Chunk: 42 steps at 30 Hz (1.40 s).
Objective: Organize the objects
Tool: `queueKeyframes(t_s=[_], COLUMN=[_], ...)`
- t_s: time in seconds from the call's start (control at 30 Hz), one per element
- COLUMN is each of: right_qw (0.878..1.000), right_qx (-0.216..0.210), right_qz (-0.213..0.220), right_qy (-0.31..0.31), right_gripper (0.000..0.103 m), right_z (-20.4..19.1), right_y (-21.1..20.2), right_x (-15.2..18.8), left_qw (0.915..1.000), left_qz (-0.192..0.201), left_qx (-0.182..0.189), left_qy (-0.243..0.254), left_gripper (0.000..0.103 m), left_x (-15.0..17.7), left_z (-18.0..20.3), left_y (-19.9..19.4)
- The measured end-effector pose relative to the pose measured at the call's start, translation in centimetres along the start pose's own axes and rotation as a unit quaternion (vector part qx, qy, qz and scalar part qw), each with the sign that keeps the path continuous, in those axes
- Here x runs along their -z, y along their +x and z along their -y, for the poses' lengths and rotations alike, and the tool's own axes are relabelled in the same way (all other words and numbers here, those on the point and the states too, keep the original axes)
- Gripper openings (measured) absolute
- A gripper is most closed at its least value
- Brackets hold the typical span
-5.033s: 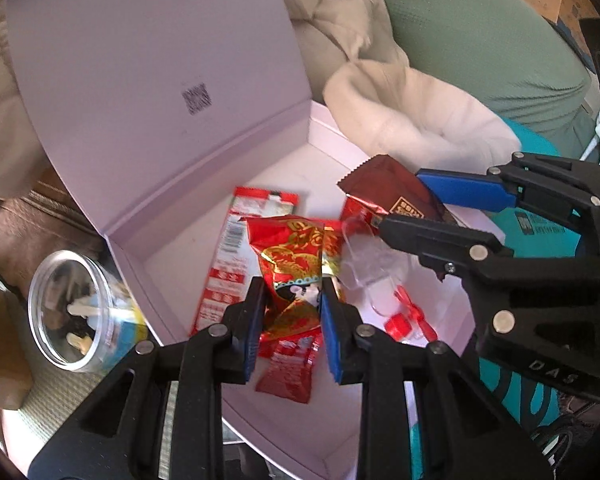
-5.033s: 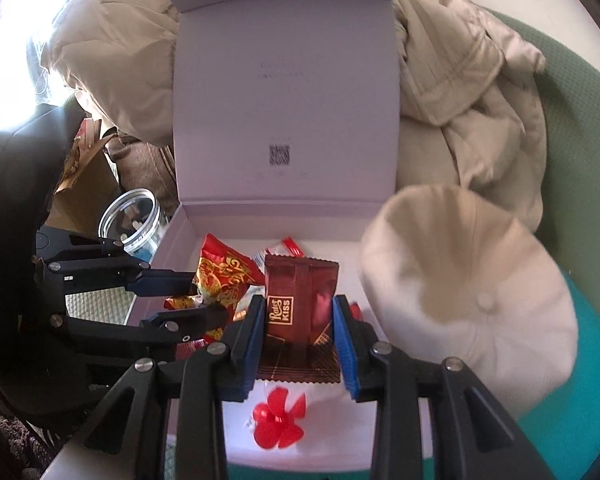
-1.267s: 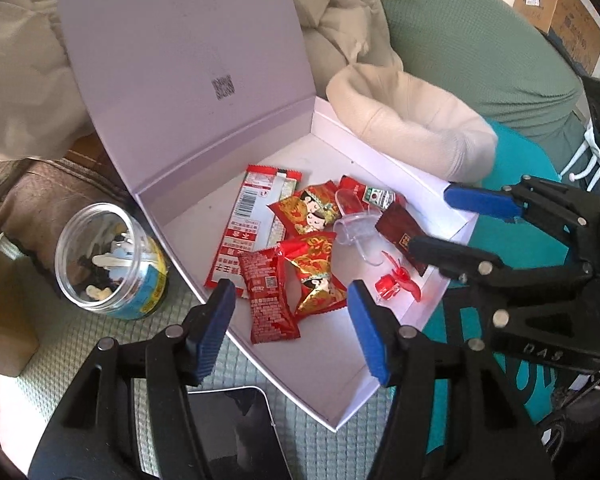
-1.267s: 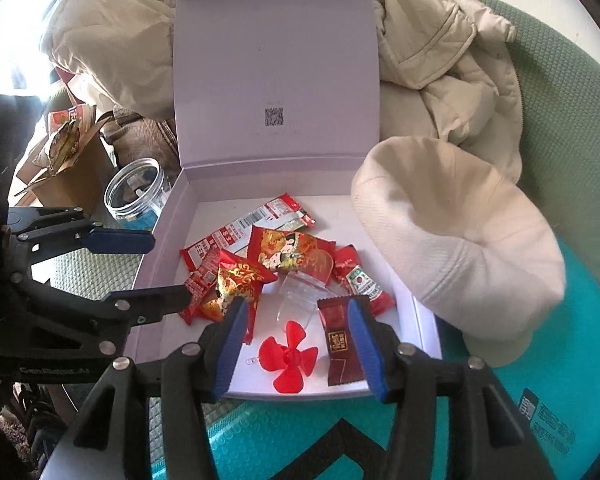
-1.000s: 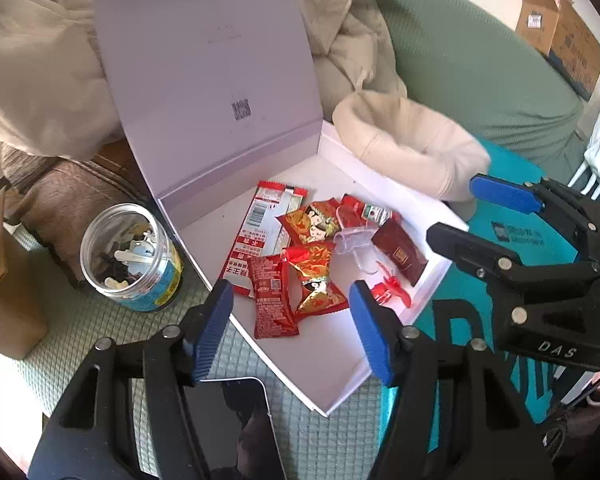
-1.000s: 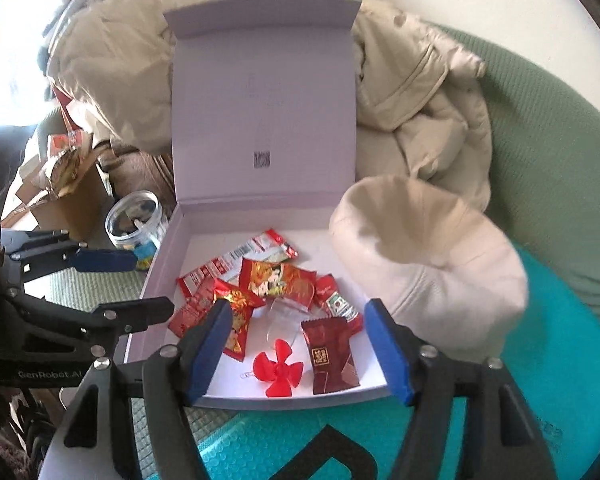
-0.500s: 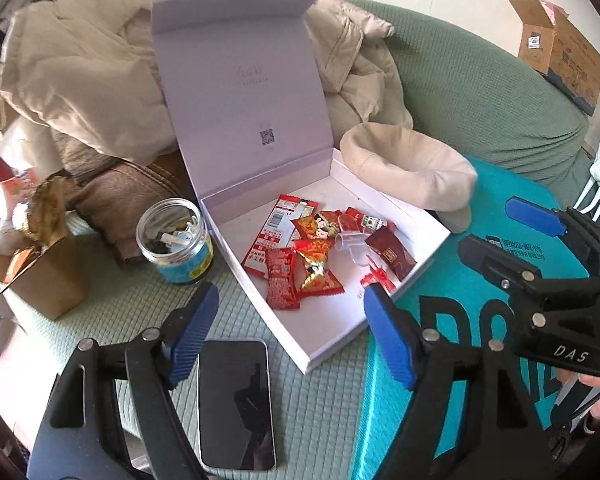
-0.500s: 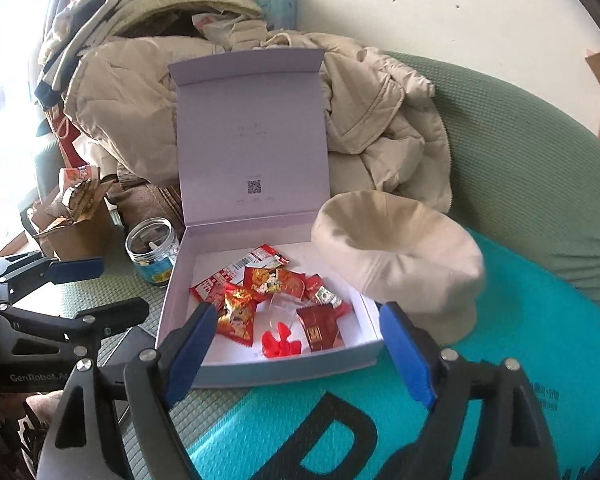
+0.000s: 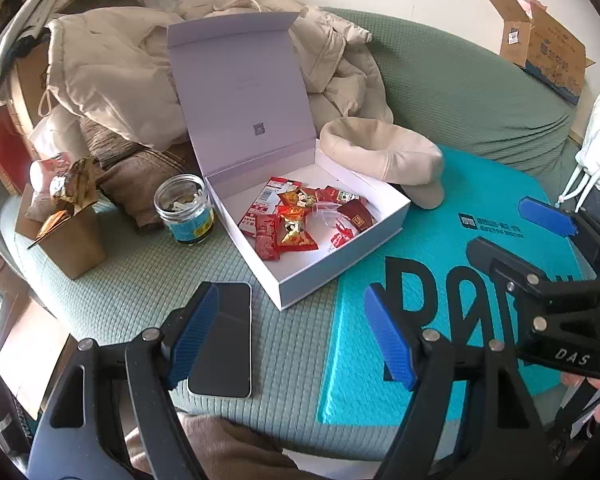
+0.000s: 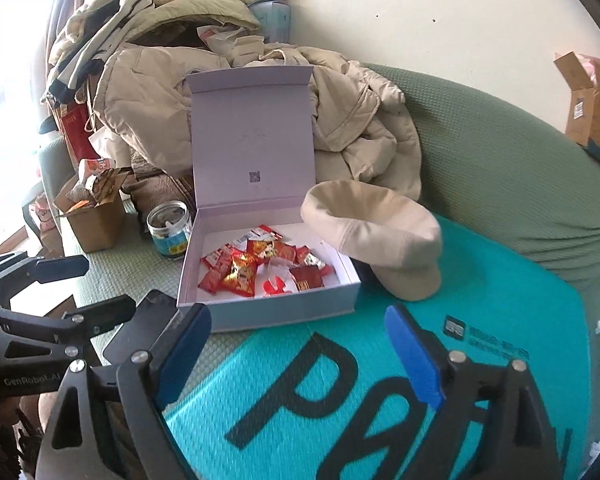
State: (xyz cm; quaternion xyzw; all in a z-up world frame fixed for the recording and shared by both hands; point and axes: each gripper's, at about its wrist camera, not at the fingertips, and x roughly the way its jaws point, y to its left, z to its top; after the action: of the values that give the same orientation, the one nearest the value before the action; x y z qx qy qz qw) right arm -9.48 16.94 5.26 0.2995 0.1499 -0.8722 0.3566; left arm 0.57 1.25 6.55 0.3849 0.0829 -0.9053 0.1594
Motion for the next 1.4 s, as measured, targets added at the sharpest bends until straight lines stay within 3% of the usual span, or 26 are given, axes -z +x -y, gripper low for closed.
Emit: queueKeyframes(t_s=[0.5, 1.4], right_qw=[0.999, 0.999], right_qx=[0.005, 0.013], right_qz=[-0.042, -0.043], right_qy=[0.010, -0.001], right_gripper=[0.090, 0.090], right_z=[-0.6, -1.8], right_y=[-2.5, -3.4], right_x=[3.1, 2.6], left_qw=[0.9999, 0.9997], left_qz=[0.001, -0.014], left_qx=[-0.010, -0.005], left_qy=[-0.003, -0.019], left_gripper=[0.074, 0.074], left_x=[2.1, 2.8], left_z=[0.0, -1.0], left_y=[-2.5, -2.6])
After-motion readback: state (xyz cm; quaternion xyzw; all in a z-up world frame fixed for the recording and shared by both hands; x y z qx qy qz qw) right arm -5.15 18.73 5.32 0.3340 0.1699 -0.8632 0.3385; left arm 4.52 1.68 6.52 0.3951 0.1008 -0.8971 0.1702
